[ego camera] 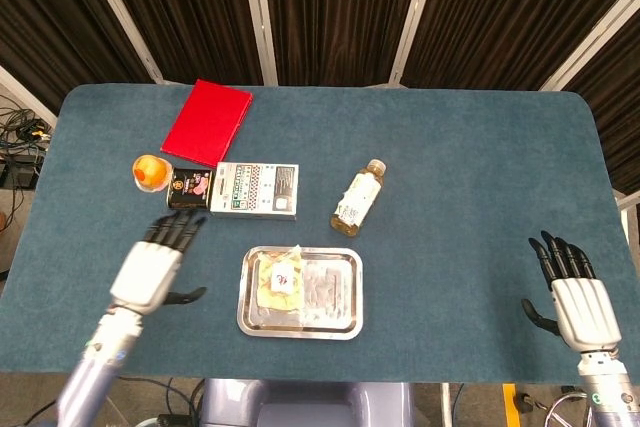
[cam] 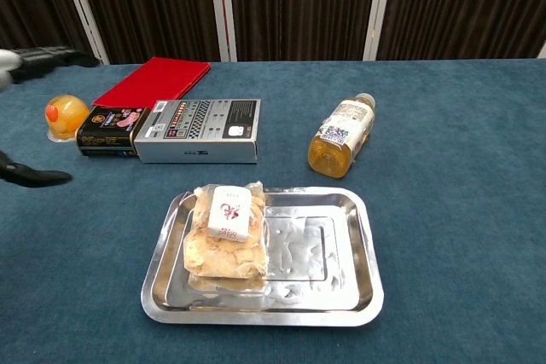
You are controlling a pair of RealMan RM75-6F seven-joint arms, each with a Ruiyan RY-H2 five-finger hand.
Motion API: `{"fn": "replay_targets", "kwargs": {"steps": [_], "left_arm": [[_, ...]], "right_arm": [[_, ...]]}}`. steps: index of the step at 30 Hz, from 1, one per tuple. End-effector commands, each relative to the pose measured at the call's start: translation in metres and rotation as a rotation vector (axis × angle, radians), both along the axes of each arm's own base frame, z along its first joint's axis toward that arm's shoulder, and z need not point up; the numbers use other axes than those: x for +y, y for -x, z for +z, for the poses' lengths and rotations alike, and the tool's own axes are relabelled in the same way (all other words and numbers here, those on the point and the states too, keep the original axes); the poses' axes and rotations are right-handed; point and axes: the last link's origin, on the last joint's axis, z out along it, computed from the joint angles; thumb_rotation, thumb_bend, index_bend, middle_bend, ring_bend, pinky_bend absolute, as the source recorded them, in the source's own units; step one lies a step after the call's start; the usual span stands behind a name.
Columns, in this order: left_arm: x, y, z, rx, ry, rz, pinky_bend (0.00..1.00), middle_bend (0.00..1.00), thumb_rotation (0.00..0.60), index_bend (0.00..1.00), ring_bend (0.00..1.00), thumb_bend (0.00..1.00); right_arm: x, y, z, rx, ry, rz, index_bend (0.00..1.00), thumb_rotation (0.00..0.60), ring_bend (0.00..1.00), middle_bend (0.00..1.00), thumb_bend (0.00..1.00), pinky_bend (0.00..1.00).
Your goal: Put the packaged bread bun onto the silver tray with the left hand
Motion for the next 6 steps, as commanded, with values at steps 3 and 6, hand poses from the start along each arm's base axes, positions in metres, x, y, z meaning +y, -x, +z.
{"fn": "replay_targets", "kwargs": {"steps": [3, 6], "left_arm": [[-0.048, 0.09, 0.064, 0.025, -0.16, 0.106, 0.01, 0.0, 0.6, 0.0, 0.0, 0.09], [-0.059, 0.109, 0.076, 0.022, -0.212, 0.118, 0.0, 0.0, 0.6, 0.0, 0.0, 0.08]], "right_arm": [[0.0, 0.0, -0.003, 0.01, -0.007, -0.003, 0.0, 0.6, 0.0, 0.0, 0.3, 0.09], [0.001, -0.001, -0.003, 0.014, -0.006, -0.001, 0.0, 0.6, 0.0, 0.0, 0.3, 0.09]]}}
